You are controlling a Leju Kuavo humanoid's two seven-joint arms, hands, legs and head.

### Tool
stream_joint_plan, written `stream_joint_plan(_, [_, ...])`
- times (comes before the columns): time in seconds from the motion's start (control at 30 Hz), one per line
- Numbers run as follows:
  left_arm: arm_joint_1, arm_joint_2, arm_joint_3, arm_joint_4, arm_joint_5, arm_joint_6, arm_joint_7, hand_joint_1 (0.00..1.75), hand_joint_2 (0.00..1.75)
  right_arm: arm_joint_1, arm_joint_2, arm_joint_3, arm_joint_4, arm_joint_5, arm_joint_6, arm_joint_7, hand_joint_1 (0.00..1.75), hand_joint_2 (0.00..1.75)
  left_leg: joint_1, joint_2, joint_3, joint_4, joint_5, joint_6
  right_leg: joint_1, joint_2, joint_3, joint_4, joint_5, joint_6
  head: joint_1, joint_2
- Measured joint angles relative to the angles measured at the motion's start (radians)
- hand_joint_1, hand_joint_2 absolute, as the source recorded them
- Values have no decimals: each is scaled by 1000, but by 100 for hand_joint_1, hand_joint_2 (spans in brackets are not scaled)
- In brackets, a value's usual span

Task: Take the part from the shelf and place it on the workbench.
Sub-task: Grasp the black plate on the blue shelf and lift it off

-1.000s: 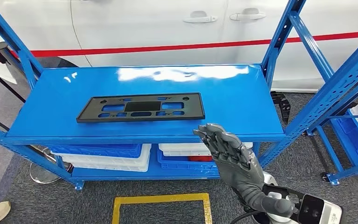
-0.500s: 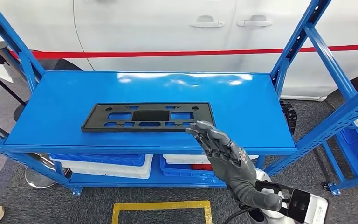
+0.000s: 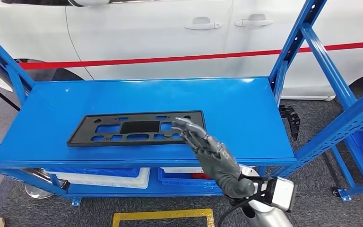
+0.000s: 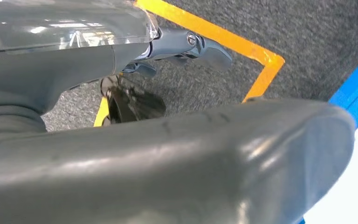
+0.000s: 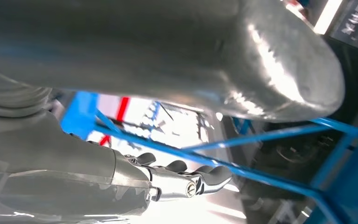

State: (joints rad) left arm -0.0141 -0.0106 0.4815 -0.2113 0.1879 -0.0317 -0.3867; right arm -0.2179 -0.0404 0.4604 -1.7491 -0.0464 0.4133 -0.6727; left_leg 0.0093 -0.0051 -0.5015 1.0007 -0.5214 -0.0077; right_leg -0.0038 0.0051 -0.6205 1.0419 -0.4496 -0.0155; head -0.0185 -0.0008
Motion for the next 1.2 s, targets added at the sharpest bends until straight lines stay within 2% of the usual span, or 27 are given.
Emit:
stream_joint_plan(0.03, [-1, 0, 2, 0, 1, 3, 1, 0, 0, -4, 0, 9, 10, 0, 0, 2, 0, 0, 1, 0, -4, 17, -10, -4, -2, 0, 6, -4, -2, -5, 0, 0])
stream_joint_plan(0.07, [-2, 0, 5, 0, 2, 5, 2, 0, 0, -9, 0, 21, 25, 2, 0, 3, 0, 0, 2, 0, -29, 68, -33, -8, -3, -1, 14, -8, -6, -11, -1, 0])
stream_joint_plan(0.1, [0, -1, 8, 0, 2, 7, 1, 0, 0, -19, 1, 43, 56, 5, 1, 11, 0, 0, 2, 0, -79, 146, -51, -12, -3, -2, 27, -12, -14, -18, -1, 0])
stream_joint_plan(0.13, [3, -1, 12, 0, 0, 9, -2, 0, 0, -37, 3, 73, 102, 9, 2, 26, 0, 0, 2, 0, -112, 162, -23, -9, 0, -1, 48, -14, -28, -23, -1, 0])
stream_joint_plan(0.17, [6, -1, 14, 0, -2, 9, -7, 0, 0, -54, 6, 99, 144, 13, 2, 41, 0, 44, -1, 0, -135, 159, 11, -3, 3, 0, 64, -15, -42, -24, 0, 0])
stream_joint_plan(0.2, [9, -1, 16, 0, -5, 8, -11, 0, 0, -70, 8, 123, 183, 16, 2, 57, 0, 87, -4, 0, -137, 117, 57, 4, 7, 2, 78, -14, -54, -22, 0, 0])
stream_joint_plan(0.23, [9, -1, 17, 0, -7, 8, -15, 0, 0, -84, 11, 137, 208, 19, 0, 67, 0, 131, -8, 0, -115, 47, 97, 12, 8, 2, 85, -13, -62, -19, 1, 0])
stream_joint_plan(0.27, [9, -1, 18, 0, -8, 7, -15, 0, 0, -91, 13, 143, 220, 20, -2, 72, 0, 175, -12, -1, -112, 39, 92, 15, 8, 1, 84, -14, -64, -15, 1, 0])
stream_joint_plan(0.33, [9, -1, 18, 0, -12, 7, -15, 0, 0, -110, 17, 159, 244, 34, -12, 87, 0, 175, -10, 0, -108, 25, 90, 21, 7, 0, 83, -15, -67, -6, 2, 0])
stream_joint_plan(0.4, [9, -2, 20, 0, -18, 7, -13, 0, 0, -138, 26, 182, 274, 68, -36, 107, 0, 175, -4, 2, -97, 9, 92, 28, 7, -1, 72, 14, -89, 4, 3, 0])
stream_joint_plan(0.43, [8, -3, 21, 0, -21, 7, -12, 0, 0, -154, 32, 196, 292, 93, -55, 117, 0, 175, 0, 3, -93, 4, 92, 32, 6, -1, 50, 58, -112, 9, 4, 0])
stream_joint_plan(0.5, [4, -4, 23, 0, -24, 8, -10, 0, 0, -184, 42, 230, 335, 188, -134, 135, 0, 175, 0, 3, -90, 2, 90, 36, -1, -2, -25, 189, -162, 17, 5, 0])
stream_joint_plan(0.53, [3, -5, 24, 0, -25, 9, -10, 0, 0, -198, 49, 249, 362, 266, -203, 146, 0, 175, 0, 3, -89, 3, 88, 36, -5, -2, -59, 241, -172, 20, 5, 0])
stream_joint_plan(0.57, [2, -6, 25, 0, -27, 11, -10, 0, 0, -214, 59, 270, 392, 359, -289, 157, 0, 175, 1, 2, -87, 4, 86, 35, -9, -2, -78, 261, -162, 24, 5, 0])
stream_joint_plan(0.6, [2, -8, 27, 0, -29, 12, -10, 0, 0, -231, 70, 290, 423, 450, -377, 170, 0, 175, 2, 2, -83, 5, 82, 32, -13, -3, -77, 240, -133, 26, 6, 0])
stream_joint_plan(0.67, [2, -12, 32, 0, -36, 13, -12, 0, 0, -265, 96, 326, 487, 611, -542, 201, 0, 175, 4, 1, -75, 11, 73, 23, -19, -4, -30, 121, -54, 28, 6, 0])
stream_joint_plan(0.7, [2, -14, 33, 0, -42, 12, -14, 0, 0, -281, 109, 340, 519, 679, -612, 220, 0, 175, 4, 0, -74, 16, 68, 18, -18, -4, -6, 61, -29, 27, 6, 0])
stream_joint_plan(0.73, [2, -15, 34, 0, -48, 10, -16, 0, 0, -293, 119, 351, 550, 743, -675, 239, 0, 175, 3, -1, -74, 19, 65, 12, -17, -4, 10, 23, -18, 24, 5, 0])
stream_joint_plan(0.83, [2, -17, 36, 0, -67, 5, -20, 0, 0, -316, 142, 378, 644, 913, -827, 288, 0, 175, 5, -2, -75, 17, 62, -7, -12, 0, 16, 1, -19, 7, 3, 0])
stream_joint_plan(0.9, [1, -19, 37, 0, -77, 3, -19, 0, 0, -330, 158, 394, 703, 999, -889, 319, 0, 175, 8, -1, -84, 42, 42, -18, -14, 0, 21, -7, -16, -7, 3, 0])
stream_joint_plan(0.93, [1, -19, 38, 0, -80, 2, -18, 0, 0, -338, 165, 402, 729, 1033, -910, 335, 0, 175, 9, -1, -101, 82, 19, -21, -15, 0, 24, -11, -14, -12, 3, 0])
stream_joint_plan(1.0, [-1, -19, 40, 0, -84, 2, -15, 0, 0, -347, 176, 416, 774, 1092, -940, 367, 0, 175, 10, 0, -162, 208, -39, -27, -13, -2, 26, -12, -16, -19, 2, 0])
stream_joint_plan(1.03, [0, -19, 41, 0, -84, 3, -14, 0, 0, -349, 180, 424, 793, 1120, -954, 383, 0, 175, 11, 0, -192, 265, -56, -29, -11, -3, 27, -12, -17, -21, 2, 0])
stream_joint_plan(1.07, [1, -19, 42, 0, -85, 4, -13, 0, 0, -349, 183, 432, 811, 1150, -968, 400, 0, 175, 11, 0, -210, 293, -56, -29, -9, -3, 28, -11, -19, -22, 2, 0])
stream_joint_plan(1.1, [2, -19, 42, 0, -86, 5, -13, 0, 0, -349, 187, 439, 825, 1179, -981, 415, 0, 175, 11, 0, -210, 284, -38, -29, -8, -2, 30, -11, -20, -23, 2, 0])
stream_joint_plan(1.13, [3, -18, 43, 0, -87, 6, -12, 0, 0, -351, 191, 446, 838, 1204, -991, 428, 0, 175, 11, 0, -191, 238, -3, -27, -8, -1, 33, -11, -22, -22, 2, 0])
stream_joint_plan(1.2, [2, -17, 45, 0, -91, 6, -12, 0, 0, -355, 203, 456, 856, 1236, -999, 444, 0, 175, 8, 0, -131, 103, 63, -20, -6, 2, 39, -10, -28, -18, 2, 0])
